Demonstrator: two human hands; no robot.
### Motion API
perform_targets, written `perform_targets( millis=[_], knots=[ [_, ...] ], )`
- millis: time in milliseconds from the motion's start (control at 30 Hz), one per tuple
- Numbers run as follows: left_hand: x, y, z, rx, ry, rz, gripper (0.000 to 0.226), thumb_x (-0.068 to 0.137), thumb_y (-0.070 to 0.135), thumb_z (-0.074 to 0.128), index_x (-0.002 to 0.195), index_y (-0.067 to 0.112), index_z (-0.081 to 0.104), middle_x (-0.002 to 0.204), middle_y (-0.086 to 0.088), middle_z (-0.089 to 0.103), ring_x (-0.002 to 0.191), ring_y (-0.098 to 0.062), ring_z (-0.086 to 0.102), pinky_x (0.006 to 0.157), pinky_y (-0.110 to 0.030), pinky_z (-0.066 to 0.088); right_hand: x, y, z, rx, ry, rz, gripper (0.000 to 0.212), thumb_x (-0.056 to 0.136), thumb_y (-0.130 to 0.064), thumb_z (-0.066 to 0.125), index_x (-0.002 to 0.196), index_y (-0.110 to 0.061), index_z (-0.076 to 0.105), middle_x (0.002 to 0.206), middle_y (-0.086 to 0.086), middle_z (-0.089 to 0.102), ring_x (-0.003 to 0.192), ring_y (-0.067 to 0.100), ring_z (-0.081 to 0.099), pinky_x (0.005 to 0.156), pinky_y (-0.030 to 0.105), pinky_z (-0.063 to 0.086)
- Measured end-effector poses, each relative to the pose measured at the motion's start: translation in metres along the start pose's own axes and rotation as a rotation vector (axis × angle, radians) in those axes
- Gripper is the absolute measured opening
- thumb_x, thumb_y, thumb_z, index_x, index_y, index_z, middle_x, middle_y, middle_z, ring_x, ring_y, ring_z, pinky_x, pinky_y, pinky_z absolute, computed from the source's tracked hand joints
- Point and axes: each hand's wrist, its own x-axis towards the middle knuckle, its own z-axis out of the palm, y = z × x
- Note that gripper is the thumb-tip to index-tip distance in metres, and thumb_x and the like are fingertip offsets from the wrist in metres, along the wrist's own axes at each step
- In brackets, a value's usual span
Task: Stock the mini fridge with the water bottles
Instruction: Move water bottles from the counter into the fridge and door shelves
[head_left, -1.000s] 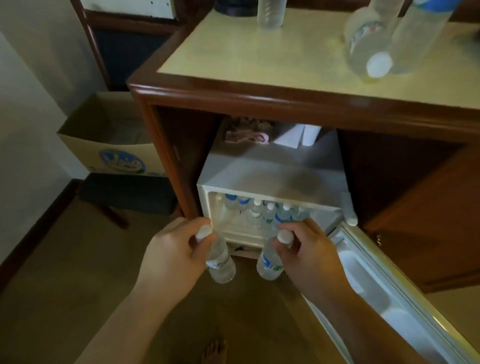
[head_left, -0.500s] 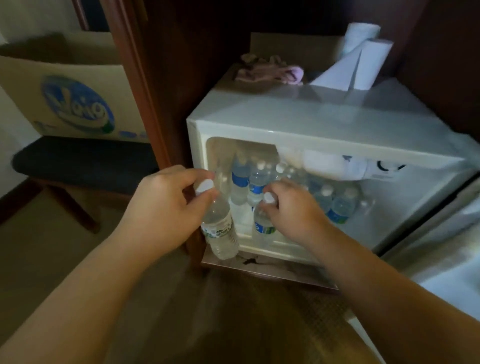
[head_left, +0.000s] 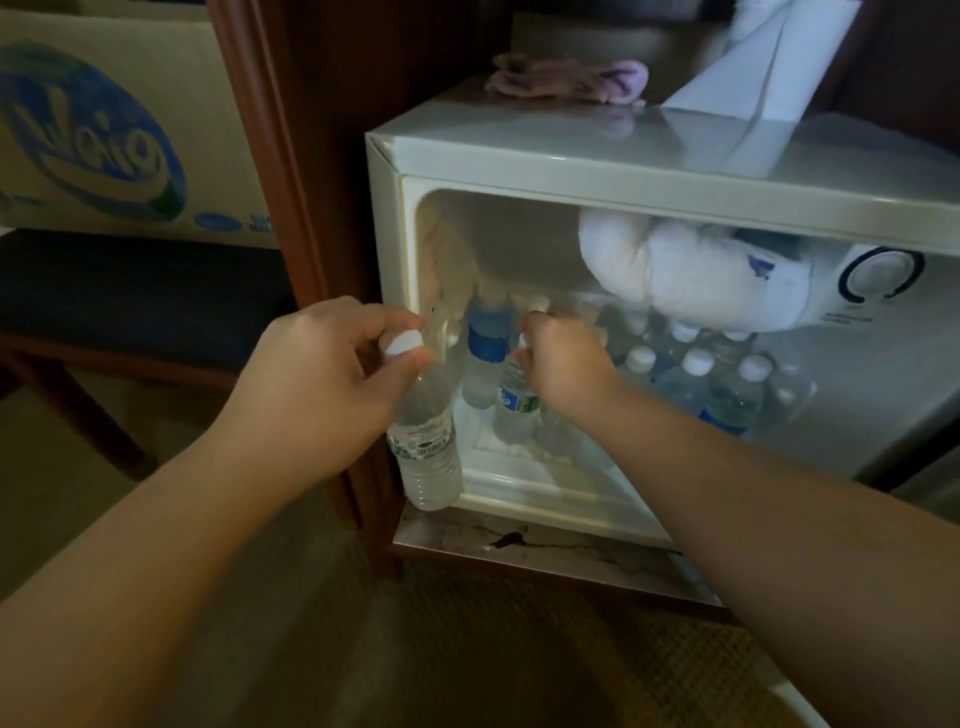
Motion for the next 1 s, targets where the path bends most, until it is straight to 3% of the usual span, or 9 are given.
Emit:
perform_targets(
  millis=[133,300,467,533,633,800,900,1000],
  knots=[
    [0.002,-0.003,0.004,0.018,0.016,0.007,0.038,0.093,0.045,0.063,0.127,0.029,0.070,0.103,0.012,0.068,0.090,-0.004,0.066,0.080,-0.035,0.060,0.010,0.000,0.004,0.001,-0.026,0.046,0.018,0.093,-0.008,0.067,0.110,-0.006,0.062,0.102,0.007,0.045,0.093,0.032,0.059,0.075,0.038,0.052],
    [0.009,0.008,0.010,0.104,0.010,0.078,0.041,0.094,0.042,0.060,0.130,0.024,0.070,0.100,0.010,0.067,0.083,-0.005,0.064,0.079,-0.030,0.058,0.015,0.000,-0.002,-0.032,-0.084,0.087,0.022,0.094,-0.007,0.067,0.114,-0.005,0.061,0.117,0.017,0.055,0.100,0.034,0.061,0.077,0.033,0.047],
    [0.021,0.024,0.022,0.192,0.010,0.181,0.032,0.095,0.027,0.069,0.126,0.018,0.072,0.097,0.001,0.068,0.081,-0.016,0.064,0.076,-0.038,0.059,0.004,0.002,-0.007,-0.091,-0.041,0.014,0.038,0.094,-0.003,0.062,0.132,-0.005,0.056,0.125,0.019,0.056,0.107,0.034,0.063,0.077,0.032,0.047],
    [0.028,0.029,0.028,0.223,-0.006,0.202,0.030,0.096,0.026,0.068,0.124,0.017,0.072,0.102,-0.002,0.069,0.088,-0.021,0.067,0.079,-0.037,0.059,-0.003,0.002,-0.014,-0.015,0.002,-0.001,0.032,0.093,-0.002,0.061,0.124,-0.007,0.061,0.117,0.014,0.055,0.100,0.036,0.064,0.072,0.031,0.046],
    [0.041,0.035,0.039,0.266,-0.059,0.187,0.028,0.099,0.029,0.063,0.124,0.018,0.069,0.108,-0.003,0.070,0.095,-0.025,0.068,0.081,-0.036,0.055,-0.026,0.003,-0.031,0.103,0.206,-0.089,0.013,0.095,-0.014,0.061,0.101,-0.006,0.069,0.099,0.012,0.059,0.085,0.033,0.062,0.069,0.036,0.051],
    [0.070,0.037,0.063,0.358,-0.185,0.175,0.027,0.101,0.025,0.056,0.124,0.014,0.066,0.113,-0.008,0.067,0.103,-0.031,0.066,0.088,-0.043,0.054,-0.083,0.008,-0.090,0.119,0.778,-0.347,0.027,0.097,-0.018,0.066,0.073,-0.007,0.069,0.072,0.004,0.058,0.072,0.026,0.051,0.066,0.035,0.044],
    [0.084,0.034,0.078,0.415,-0.245,0.159,0.026,0.099,0.019,0.057,0.123,0.014,0.065,0.115,-0.009,0.065,0.104,-0.029,0.063,0.085,-0.038,0.051,-0.098,0.014,-0.133,0.048,0.939,-0.381,0.015,0.093,-0.021,0.069,0.088,-0.007,0.073,0.084,0.009,0.064,0.081,0.028,0.052,0.077,0.034,0.035],
    [0.093,0.030,0.092,0.443,-0.306,0.117,0.029,0.097,0.017,0.058,0.125,0.013,0.063,0.117,-0.012,0.065,0.106,-0.032,0.064,0.089,-0.041,0.053,-0.088,0.023,-0.166,-0.039,0.907,-0.175,0.033,0.091,-0.037,0.067,0.118,-0.018,0.070,0.114,0.010,0.063,0.107,0.033,0.053,0.087,0.042,0.035]
  ],
)
